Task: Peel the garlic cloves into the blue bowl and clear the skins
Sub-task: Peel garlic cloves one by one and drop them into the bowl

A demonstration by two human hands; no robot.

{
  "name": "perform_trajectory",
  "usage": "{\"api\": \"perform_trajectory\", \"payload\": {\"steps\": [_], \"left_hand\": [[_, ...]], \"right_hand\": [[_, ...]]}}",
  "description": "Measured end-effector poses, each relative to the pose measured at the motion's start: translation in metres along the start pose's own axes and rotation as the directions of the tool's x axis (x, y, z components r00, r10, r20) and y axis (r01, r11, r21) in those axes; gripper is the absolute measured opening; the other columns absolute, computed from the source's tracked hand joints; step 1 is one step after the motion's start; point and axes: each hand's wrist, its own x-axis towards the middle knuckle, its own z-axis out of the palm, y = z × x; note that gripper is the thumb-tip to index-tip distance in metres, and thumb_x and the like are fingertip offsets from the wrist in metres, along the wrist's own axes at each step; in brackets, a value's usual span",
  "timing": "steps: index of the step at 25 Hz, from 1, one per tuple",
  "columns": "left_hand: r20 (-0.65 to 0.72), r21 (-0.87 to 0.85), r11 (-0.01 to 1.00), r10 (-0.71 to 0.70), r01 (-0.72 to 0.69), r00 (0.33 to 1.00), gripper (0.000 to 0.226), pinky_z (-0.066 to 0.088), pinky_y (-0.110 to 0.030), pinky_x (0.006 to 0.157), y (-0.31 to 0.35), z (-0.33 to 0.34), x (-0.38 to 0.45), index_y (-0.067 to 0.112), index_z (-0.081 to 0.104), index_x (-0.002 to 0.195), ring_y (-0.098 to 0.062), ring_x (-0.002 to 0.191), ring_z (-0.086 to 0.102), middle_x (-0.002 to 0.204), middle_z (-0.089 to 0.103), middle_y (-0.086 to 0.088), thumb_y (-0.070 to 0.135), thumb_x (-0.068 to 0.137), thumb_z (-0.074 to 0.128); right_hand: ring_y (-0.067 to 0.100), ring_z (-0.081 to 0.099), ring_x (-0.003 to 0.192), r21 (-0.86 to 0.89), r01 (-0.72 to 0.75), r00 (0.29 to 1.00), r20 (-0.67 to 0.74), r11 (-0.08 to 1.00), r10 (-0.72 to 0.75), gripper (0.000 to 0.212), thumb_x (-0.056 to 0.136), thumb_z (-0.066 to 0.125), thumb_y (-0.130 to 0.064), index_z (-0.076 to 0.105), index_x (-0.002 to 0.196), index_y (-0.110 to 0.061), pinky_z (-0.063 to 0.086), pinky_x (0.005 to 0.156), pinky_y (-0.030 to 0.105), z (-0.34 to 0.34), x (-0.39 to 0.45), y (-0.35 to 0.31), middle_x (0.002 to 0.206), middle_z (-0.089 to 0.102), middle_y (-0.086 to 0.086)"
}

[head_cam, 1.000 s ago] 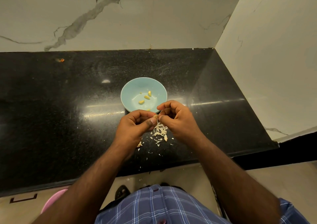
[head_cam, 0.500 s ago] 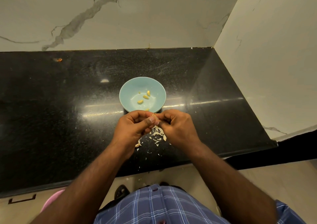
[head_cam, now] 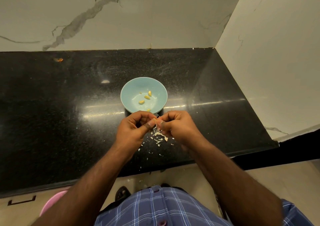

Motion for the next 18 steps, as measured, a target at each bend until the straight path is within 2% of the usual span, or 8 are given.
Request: {"api": "perform_trajectory", "payload": {"steps": [3, 4, 6, 8, 11, 13, 15, 18], "left_hand": [[-0.007, 0.024, 0.999, 0.04, -0.04, 0.999, 0.018, 0.06, -0.029, 0.081, 0.0015, 0.0022, -0.0015, 0.012, 0.074, 0.096, -0.019, 0.085, 0.072, 0.088, 0.076, -0.008, -0.004, 0.089, 0.068], [-0.015, 0.028, 0.998, 0.048, -0.048, 0.999, 0.018, 0.058, -0.026, 0.078, 0.0013, 0.0024, -0.0015, 0.013, 0.074, 0.096, -0.018, 0.085, 0.072, 0.087, 0.077, -0.006, -0.004, 0.09, 0.068], [-0.025, 0.048, 0.997, 0.055, -0.054, 0.998, 0.017, 0.058, -0.025, 0.077, 0.0, 0.0016, -0.0013, 0.013, 0.074, 0.096, -0.017, 0.086, 0.074, 0.089, 0.078, -0.005, -0.003, 0.09, 0.069], [-0.026, 0.066, 0.997, 0.049, -0.047, 0.998, 0.017, 0.061, -0.033, 0.083, -0.0016, 0.0011, -0.0024, 0.011, 0.074, 0.097, -0.021, 0.091, 0.075, 0.093, 0.078, -0.007, -0.003, 0.089, 0.071], [-0.014, 0.09, 0.994, 0.056, -0.054, 0.998, 0.018, 0.061, -0.043, 0.089, -0.0031, 0.0004, -0.0032, 0.012, 0.075, 0.097, -0.025, 0.093, 0.076, 0.094, 0.079, -0.007, -0.003, 0.086, 0.074], [-0.006, 0.089, 0.994, 0.059, -0.058, 0.998, 0.019, 0.06, -0.048, 0.091, -0.0045, 0.0, -0.0027, 0.009, 0.076, 0.098, -0.026, 0.095, 0.076, 0.096, 0.079, -0.008, -0.004, 0.085, 0.075], [-0.003, 0.103, 0.993, 0.065, -0.064, 0.998, 0.018, 0.059, -0.051, 0.093, -0.0056, -0.0003, -0.0023, 0.004, 0.076, 0.101, -0.027, 0.096, 0.076, 0.097, 0.079, -0.009, -0.003, 0.084, 0.076], [0.001, 0.119, 0.989, 0.089, -0.088, 0.996, 0.019, 0.06, -0.047, 0.093, -0.0053, 0.0007, -0.0046, 0.004, 0.077, 0.102, -0.023, 0.098, 0.076, 0.099, 0.079, -0.006, -0.001, 0.084, 0.076]], "right_hand": [[0.012, 0.058, 0.06, 0.103, -0.051, 0.999, 0.016, 0.993, 0.049, 0.015, 0.095, 0.066, -0.005, 0.072, 0.082, -0.007, 0.049, 0.057, 0.026, 0.002, -0.0013, 0.001, 0.068, 0.068, 0.004], [0.013, 0.061, 0.062, 0.094, -0.026, 1.0, 0.011, 0.995, 0.025, 0.015, 0.097, 0.066, -0.01, 0.074, 0.084, -0.01, 0.051, 0.059, 0.027, 0.0026, -0.0019, 0.0018, 0.069, 0.07, 0.002], [0.014, 0.069, 0.073, -0.03, 0.067, 0.997, -0.042, 0.997, -0.068, 0.014, 0.098, 0.066, -0.019, 0.077, 0.09, -0.018, 0.057, 0.065, 0.03, 0.001, 0.0001, 0.0046, 0.077, 0.075, -0.002], [0.013, 0.07, 0.076, -0.091, 0.139, 0.984, -0.102, 0.986, -0.148, 0.009, 0.094, 0.068, -0.015, 0.077, 0.094, -0.019, 0.059, 0.069, 0.032, -0.0041, 0.0013, 0.0041, 0.081, 0.075, -0.002], [0.017, 0.067, 0.069, 0.055, 0.108, 0.993, -0.055, 0.993, -0.105, 0.014, 0.09, 0.066, 0.002, 0.07, 0.101, -0.004, 0.058, 0.066, 0.031, -0.0068, -0.001, -0.0006, 0.081, 0.072, 0.015], [0.023, 0.07, 0.072, 0.062, 0.107, 0.994, -0.035, 0.992, -0.105, 0.015, 0.087, 0.067, 0.005, 0.069, 0.1, -0.003, 0.061, 0.07, 0.035, -0.0044, -0.0023, -0.0011, 0.087, 0.073, 0.023], [0.027, 0.073, 0.074, 0.039, 0.134, 0.989, -0.062, 0.99, -0.132, 0.017, 0.084, 0.069, 0.004, 0.07, 0.099, -0.005, 0.063, 0.073, 0.041, -0.002, -0.0017, 0.001, 0.089, 0.074, 0.022], [0.025, 0.075, 0.078, -0.092, 0.232, 0.964, -0.114, 0.968, -0.241, 0.023, 0.079, 0.071, -0.009, 0.072, 0.102, -0.011, 0.064, 0.074, 0.048, -0.0006, -0.0023, 0.0059, 0.087, 0.075, 0.01]]}}
